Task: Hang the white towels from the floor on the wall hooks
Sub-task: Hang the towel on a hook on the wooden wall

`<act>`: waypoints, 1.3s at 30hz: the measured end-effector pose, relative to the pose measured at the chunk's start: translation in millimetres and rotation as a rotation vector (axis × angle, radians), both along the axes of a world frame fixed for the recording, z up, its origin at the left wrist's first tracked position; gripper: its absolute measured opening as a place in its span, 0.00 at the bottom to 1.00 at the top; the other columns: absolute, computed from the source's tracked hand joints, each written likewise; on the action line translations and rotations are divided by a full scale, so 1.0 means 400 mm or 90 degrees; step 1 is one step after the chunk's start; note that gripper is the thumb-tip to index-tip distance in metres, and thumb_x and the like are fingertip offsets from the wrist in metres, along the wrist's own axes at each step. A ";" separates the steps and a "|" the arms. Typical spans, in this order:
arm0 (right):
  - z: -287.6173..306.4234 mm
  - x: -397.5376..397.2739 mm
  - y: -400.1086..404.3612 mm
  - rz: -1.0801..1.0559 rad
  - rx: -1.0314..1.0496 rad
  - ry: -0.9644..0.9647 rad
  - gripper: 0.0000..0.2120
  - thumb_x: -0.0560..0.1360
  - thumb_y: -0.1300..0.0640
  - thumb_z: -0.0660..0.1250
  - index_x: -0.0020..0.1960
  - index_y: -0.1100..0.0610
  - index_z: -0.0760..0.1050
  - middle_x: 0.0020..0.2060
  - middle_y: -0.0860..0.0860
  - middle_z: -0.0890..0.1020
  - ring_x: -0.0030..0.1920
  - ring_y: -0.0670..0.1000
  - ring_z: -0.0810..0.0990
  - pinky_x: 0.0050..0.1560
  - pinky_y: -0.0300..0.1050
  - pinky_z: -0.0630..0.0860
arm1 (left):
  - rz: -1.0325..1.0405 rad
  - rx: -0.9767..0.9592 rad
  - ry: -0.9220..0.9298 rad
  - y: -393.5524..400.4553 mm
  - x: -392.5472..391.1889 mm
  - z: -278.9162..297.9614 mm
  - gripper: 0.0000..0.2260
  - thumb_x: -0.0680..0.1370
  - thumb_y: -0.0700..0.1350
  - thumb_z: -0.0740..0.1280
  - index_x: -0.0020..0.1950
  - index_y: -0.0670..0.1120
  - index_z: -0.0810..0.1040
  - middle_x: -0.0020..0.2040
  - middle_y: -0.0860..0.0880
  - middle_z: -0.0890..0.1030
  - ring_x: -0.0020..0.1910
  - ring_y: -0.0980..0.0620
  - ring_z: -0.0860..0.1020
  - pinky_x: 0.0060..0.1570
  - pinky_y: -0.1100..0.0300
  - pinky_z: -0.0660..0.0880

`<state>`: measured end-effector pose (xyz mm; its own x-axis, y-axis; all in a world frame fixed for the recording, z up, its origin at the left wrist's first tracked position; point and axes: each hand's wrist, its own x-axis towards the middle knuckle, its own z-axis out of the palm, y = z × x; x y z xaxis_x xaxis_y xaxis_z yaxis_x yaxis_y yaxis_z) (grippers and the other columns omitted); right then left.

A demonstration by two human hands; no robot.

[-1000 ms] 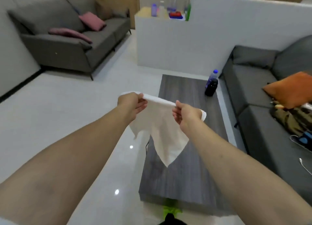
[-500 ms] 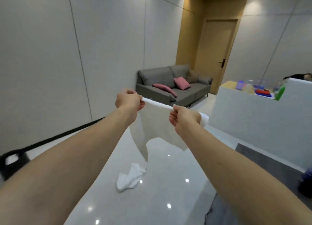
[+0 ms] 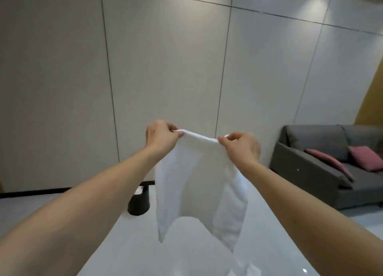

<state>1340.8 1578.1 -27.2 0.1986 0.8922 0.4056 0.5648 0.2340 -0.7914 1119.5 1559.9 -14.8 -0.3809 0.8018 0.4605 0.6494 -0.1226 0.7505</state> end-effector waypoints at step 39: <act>0.235 -2.244 0.254 1.084 -0.113 -0.003 0.11 0.68 0.52 0.79 0.39 0.59 0.82 0.36 0.56 0.85 0.33 0.52 0.83 0.33 0.43 0.79 | 0.683 -0.046 0.145 -0.329 -1.940 0.245 0.09 0.69 0.52 0.77 0.32 0.52 0.81 0.37 0.58 0.78 0.39 0.60 0.76 0.31 0.65 0.67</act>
<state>443.0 1679.6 66.9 -0.9525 0.1107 0.2836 -0.2079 0.4441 -0.8715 343.7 1428.3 83.0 -0.8082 0.1328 0.5737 0.5166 0.6277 0.5824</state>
